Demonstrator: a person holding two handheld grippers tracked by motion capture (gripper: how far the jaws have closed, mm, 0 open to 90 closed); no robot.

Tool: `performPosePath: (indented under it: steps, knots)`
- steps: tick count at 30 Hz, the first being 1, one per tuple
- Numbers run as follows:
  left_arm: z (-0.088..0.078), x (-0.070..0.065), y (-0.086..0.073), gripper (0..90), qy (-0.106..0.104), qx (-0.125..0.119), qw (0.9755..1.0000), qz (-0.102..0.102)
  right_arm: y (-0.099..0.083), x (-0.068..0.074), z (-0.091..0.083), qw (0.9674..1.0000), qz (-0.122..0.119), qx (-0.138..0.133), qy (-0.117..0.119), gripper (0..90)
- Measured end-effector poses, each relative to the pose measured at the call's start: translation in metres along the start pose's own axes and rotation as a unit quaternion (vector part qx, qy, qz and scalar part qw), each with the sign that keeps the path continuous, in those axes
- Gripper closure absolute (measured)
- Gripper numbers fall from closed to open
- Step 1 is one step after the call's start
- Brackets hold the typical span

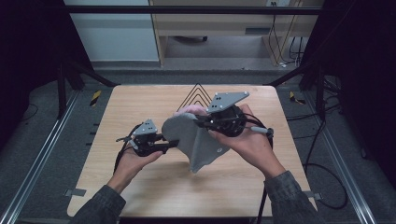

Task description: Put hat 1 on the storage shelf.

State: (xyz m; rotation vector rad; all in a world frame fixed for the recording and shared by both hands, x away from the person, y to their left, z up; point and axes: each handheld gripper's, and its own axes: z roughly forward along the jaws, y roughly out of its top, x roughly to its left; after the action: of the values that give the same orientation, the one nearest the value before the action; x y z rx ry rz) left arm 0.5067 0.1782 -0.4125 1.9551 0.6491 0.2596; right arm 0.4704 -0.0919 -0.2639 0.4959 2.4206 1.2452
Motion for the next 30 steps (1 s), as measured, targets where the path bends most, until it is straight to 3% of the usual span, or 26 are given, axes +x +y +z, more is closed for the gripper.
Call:
performPosePath:
  steps: [4, 5, 9, 12, 18, 24, 30]
  knots:
    - [0.0, -0.002, 0.01, 84.6, -0.005, 0.007, 0.9999, 0.01, -0.006, -0.005, -0.002, 0.9999, 0.013, 0.003, -0.008, 86.3]
    - [-0.003, -0.003, 0.014, 86.1, -0.005, 0.009, 0.9999, 0.01, -0.008, -0.006, -0.003, 0.9998, 0.016, 0.002, -0.011, 86.3]
    - [-0.019, -0.01, 0.037, 86.5, 0.002, 0.031, 0.999, 0.032, -0.018, -0.015, -0.014, 0.9987, 0.04, -0.009, -0.029, 86.3]
    - [-0.032, -0.014, 0.059, 86.4, 0.019, 0.033, 0.9984, 0.042, -0.024, -0.025, -0.02, 0.9971, 0.064, -0.022, -0.036, 86.3]
    - [-0.053, -0.014, 0.098, 86.4, 0.059, 0.035, 0.996, 0.057, -0.017, -0.034, -0.032, 0.9939, 0.085, -0.051, -0.05, 86.2]
    - [-0.058, -0.013, 0.118, 86.6, 0.066, 0.027, 0.9962, 0.05, -0.005, -0.042, -0.036, 0.9928, 0.087, -0.059, -0.057, 86.2]
    - [-0.06, -0.015, 0.127, 86.6, 0.072, 0.02, 0.9954, 0.059, 0.002, -0.052, -0.042, 0.9909, 0.095, -0.073, -0.061, 86.1]
